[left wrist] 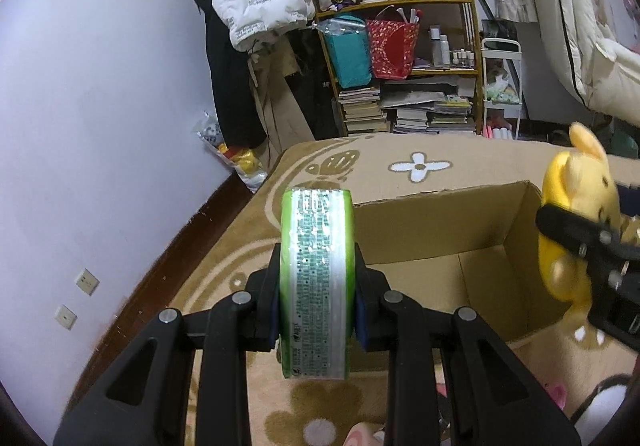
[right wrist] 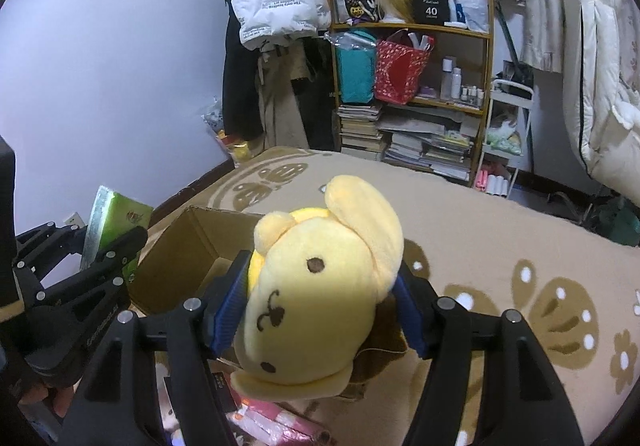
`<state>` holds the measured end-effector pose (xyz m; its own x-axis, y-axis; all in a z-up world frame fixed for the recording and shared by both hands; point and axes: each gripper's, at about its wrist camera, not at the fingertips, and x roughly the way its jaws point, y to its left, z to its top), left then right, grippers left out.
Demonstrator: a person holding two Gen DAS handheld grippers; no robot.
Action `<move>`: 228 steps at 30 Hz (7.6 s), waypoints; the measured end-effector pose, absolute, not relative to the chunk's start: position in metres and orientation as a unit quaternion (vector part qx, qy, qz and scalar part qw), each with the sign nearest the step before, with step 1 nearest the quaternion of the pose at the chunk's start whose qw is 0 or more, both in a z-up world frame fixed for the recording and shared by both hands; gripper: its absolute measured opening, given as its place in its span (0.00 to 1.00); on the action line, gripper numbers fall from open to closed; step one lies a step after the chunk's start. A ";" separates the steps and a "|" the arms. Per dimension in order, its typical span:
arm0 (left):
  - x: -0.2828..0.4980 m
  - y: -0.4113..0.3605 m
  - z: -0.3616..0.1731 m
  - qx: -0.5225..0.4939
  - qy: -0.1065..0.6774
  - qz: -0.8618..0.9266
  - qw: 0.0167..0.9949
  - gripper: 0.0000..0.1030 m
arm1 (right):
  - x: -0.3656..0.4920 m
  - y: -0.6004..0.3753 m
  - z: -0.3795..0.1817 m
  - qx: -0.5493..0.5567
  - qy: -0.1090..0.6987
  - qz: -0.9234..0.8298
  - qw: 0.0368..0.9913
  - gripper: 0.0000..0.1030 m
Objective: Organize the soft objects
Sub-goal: 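Lower green tissue pack into box with left tool while right tool drops yellow dog in, then grasp black Face tissue pack with left tool while right tool grasps pink plush bear, then drop Face tissue pack into box with left tool while right tool drops pink bear in, then move both open tools back toward the remaining plush toys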
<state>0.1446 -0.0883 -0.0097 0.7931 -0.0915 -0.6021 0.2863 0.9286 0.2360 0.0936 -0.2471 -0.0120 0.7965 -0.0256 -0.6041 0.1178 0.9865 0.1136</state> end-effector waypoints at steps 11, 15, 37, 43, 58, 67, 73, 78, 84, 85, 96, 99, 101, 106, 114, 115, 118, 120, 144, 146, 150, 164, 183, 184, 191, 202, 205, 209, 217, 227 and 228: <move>0.164 -0.082 -0.031 0.133 0.341 -0.101 0.925 0.28 | 0.101 -0.243 -0.040 0.070 0.341 -0.025 0.937 0.72; 0.165 -0.080 -0.033 0.132 0.346 -0.093 0.924 0.35 | 0.103 -0.247 -0.043 0.076 0.343 -0.026 0.936 0.73; 0.117 -0.023 0.020 0.103 0.296 -0.037 0.949 1.00 | 0.064 -0.244 -0.005 0.090 0.306 -0.029 0.947 1.00; 0.094 -0.012 0.029 0.107 0.298 -0.034 0.948 1.00 | 0.045 -0.237 0.006 0.091 0.307 -0.025 0.947 1.00; 0.061 0.001 0.005 0.108 0.365 -0.037 0.924 1.00 | 0.007 -0.221 -0.001 0.095 0.339 -0.017 0.936 1.00; 0.067 -0.008 -0.028 0.102 0.414 -0.064 0.902 1.00 | 0.002 -0.223 -0.027 0.112 0.375 -0.023 0.920 1.00; 0.070 -0.029 -0.040 0.126 0.423 -0.084 0.893 1.00 | 0.006 -0.233 -0.053 0.143 0.413 -0.030 0.899 1.00; 0.076 -0.044 -0.049 0.143 0.429 -0.107 0.885 1.00 | 0.012 -0.238 -0.075 0.161 0.454 -0.032 0.876 1.00; 0.082 -0.062 -0.060 0.163 0.440 -0.131 0.873 1.00 | 0.015 -0.234 -0.101 0.166 0.507 -0.035 0.845 1.00; 0.082 -0.064 -0.062 0.165 0.442 -0.134 0.871 1.00 | 0.015 -0.233 -0.105 0.165 0.514 -0.035 0.841 0.98; 0.093 -0.085 -0.088 0.181 0.480 -0.171 0.841 1.00 | 0.024 -0.239 -0.155 0.201 0.600 -0.044 0.773 0.79; 0.095 -0.090 -0.096 0.192 0.488 -0.175 0.833 1.00 | 0.025 -0.244 -0.163 0.235 0.606 -0.036 0.759 0.73; 0.095 -0.094 -0.103 0.205 0.493 -0.176 0.827 1.00 | 0.026 -0.245 -0.164 0.236 0.606 -0.038 0.759 0.71; 0.100 -0.096 -0.112 0.201 0.507 -0.176 0.820 1.00 | 0.030 -0.246 -0.163 0.229 0.607 -0.042 0.760 0.69; 0.100 -0.102 -0.124 0.240 0.502 -0.172 0.813 0.98 | 0.034 -0.257 -0.153 0.216 0.593 -0.074 0.772 0.68; 0.098 -0.103 -0.124 0.242 0.499 -0.178 0.813 0.94 | 0.035 -0.260 -0.153 0.221 0.592 -0.075 0.771 0.68; 0.095 -0.105 -0.126 0.219 0.511 -0.226 0.800 0.57 | 0.036 -0.264 -0.152 0.231 0.587 -0.076 0.772 0.68; 0.092 -0.107 -0.125 0.223 0.505 -0.230 0.801 0.54 | 0.037 -0.265 -0.151 0.234 0.584 -0.072 0.774 0.67; 0.064 -0.065 -0.064 0.156 0.448 -0.179 0.862 0.48 | 0.021 -0.257 -0.051 0.193 0.477 -0.057 0.856 0.63; 0.061 -0.057 -0.052 0.145 0.433 -0.171 0.873 0.48 | 0.018 -0.257 -0.045 0.190 0.465 -0.055 0.863 0.63; 0.059 -0.046 -0.035 0.128 0.410 -0.161 0.889 0.48 | 0.010 -0.257 -0.027 0.184 0.439 -0.053 0.878 0.63; 0.060 -0.039 0.009 0.112 0.335 -0.141 0.925 0.48 | 0.015 -0.249 -0.025 0.166 0.357 -0.037 0.919 0.63; 0.106 -0.051 0.006 0.088 0.301 -0.136 0.940 0.49 | 0.054 -0.246 -0.025 0.144 0.305 -0.024 0.941 0.63; 0.108 -0.052 0.005 0.087 0.302 -0.137 0.939 0.49 | 0.056 -0.247 -0.026 0.143 0.302 -0.023 0.942 0.63; 0.123 -0.055 -0.011 0.082 0.310 -0.127 0.939 0.49 | 0.069 -0.253 -0.032 0.156 0.291 -0.018 0.944 0.64; 0.136 -0.061 -0.022 0.084 0.320 -0.113 0.937 0.52 | 0.082 -0.266 -0.043 0.166 0.290 -0.021 0.942 0.67; 0.137 -0.060 -0.024 0.083 0.320 -0.106 0.938 0.66 | 0.083 -0.266 -0.044 0.164 0.291 -0.022 0.942 0.70; 0.137 -0.056 -0.024 0.077 0.320 -0.093 0.940 0.83 | 0.083 -0.266 -0.047 0.163 0.291 -0.022 0.942 0.85; 0.134 -0.034 -0.015 0.048 0.328 -0.065 0.941 0.97 | 0.079 -0.261 -0.047 0.148 0.292 -0.018 0.945 0.99; 0.112 -0.009 -0.005 0.060 0.364 -0.052 0.928 0.98 | 0.058 -0.253 -0.047 0.148 0.307 -0.008 0.940 0.99; 0.110 -0.007 -0.005 0.062 0.368 -0.052 0.926 0.98 | 0.055 -0.252 -0.047 0.147 0.309 -0.006 0.940 0.99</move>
<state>0.1096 -0.0073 -0.0046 0.7240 -0.0511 -0.6879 0.1418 0.9870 0.0758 0.0552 -0.2520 -0.0468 0.8084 0.0804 -0.5831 0.1014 0.9568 0.2725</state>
